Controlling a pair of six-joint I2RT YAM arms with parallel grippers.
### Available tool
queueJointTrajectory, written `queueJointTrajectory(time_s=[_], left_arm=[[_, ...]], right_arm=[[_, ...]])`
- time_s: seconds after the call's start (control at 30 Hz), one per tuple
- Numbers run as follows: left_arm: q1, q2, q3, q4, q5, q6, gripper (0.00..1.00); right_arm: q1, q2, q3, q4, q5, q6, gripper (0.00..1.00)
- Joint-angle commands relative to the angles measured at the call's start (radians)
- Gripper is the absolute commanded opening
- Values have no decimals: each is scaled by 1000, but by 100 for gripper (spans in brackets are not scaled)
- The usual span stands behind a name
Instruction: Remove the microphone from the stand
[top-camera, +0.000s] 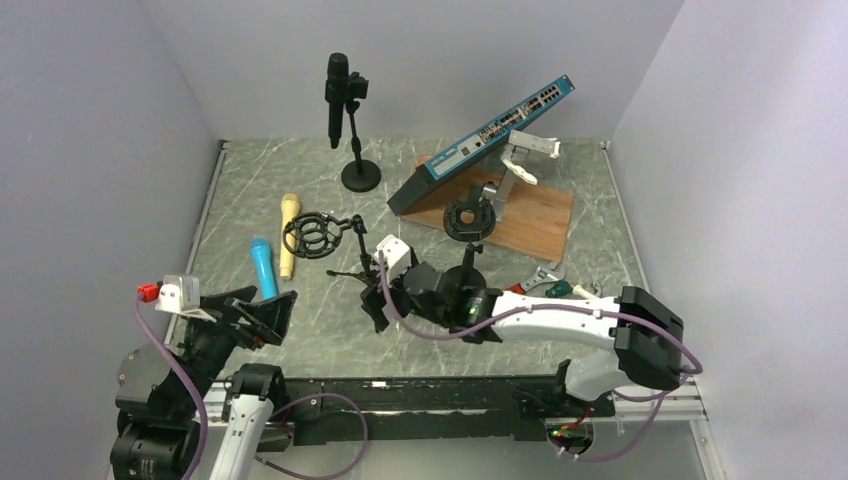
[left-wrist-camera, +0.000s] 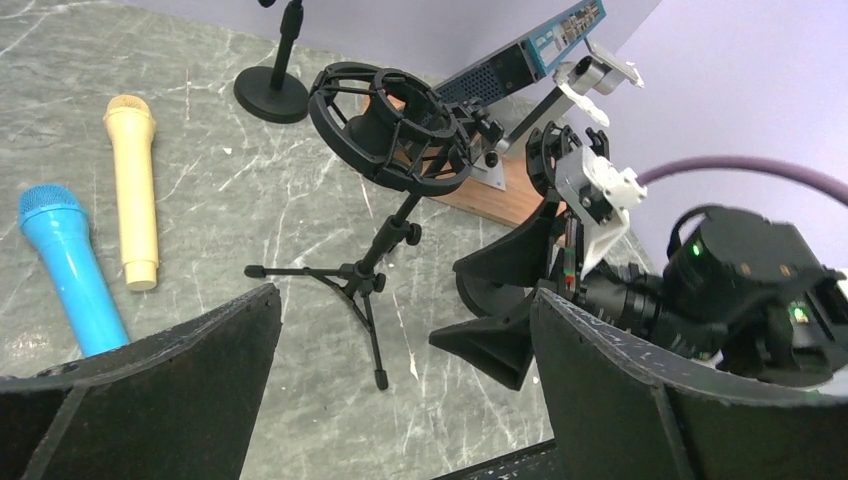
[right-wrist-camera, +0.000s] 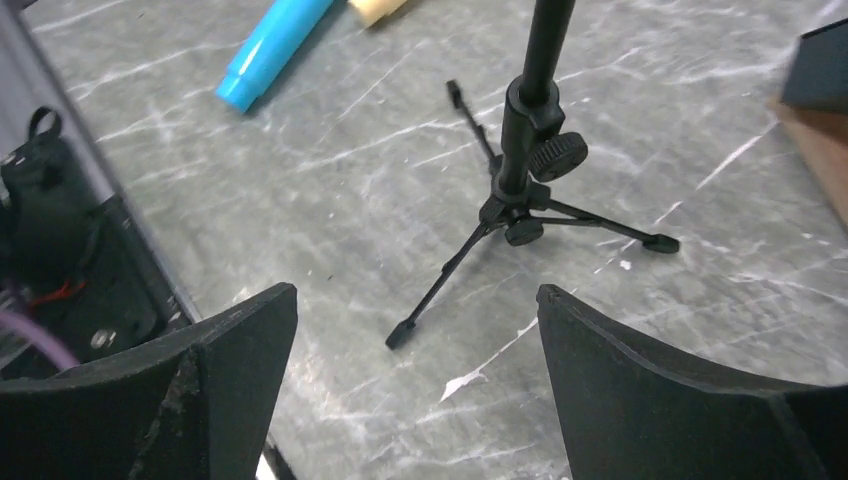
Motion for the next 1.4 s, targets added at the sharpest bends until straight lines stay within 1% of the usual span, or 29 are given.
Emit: queueJointTrajectory(time_s=[0.0,0.13,0.2,0.4,0.5,0.57,0.7,0.8,1.0,1.1,1.17,1.27,1.37], left_arm=[[-4,9,10,36,23,1,98],[-5,25,32,32,30,-4,98],[-5,28,33,37,39,-9,98],[-5,37,39,38,58,-23,98],[-6,45,46,31,65,-19,99],[-5,50,50,29,74,-16,99],[-5,55,68,16,90,-5,99],[-5,52,73,1,82,4,99],[-5,37,48,8,82,3,99],[-5,37,43,5,81,6,100],[-5,36,43,2,79,7,99],[-7,36,40,8,81,6,100],[-7,34,29,17,85,0,100]], right_arm=[[-147,-48,42,-143,-539,18,90],[-254,-33,102,-218,-772,62,90],[-288,-3,150,-255,-832,49,90],[-365,108,290,-342,-884,26,90],[-398,172,337,-339,-929,24,86],[-422,199,346,-302,-961,38,84],[-438,242,363,-278,-947,38,84],[-439,282,387,-275,-968,30,83],[-440,332,378,-178,-1074,31,74],[-439,314,346,-127,-1043,32,71],[-439,305,339,-126,-1007,23,69],[-439,303,338,-123,-992,19,65],[-438,311,332,-103,-976,32,58]])
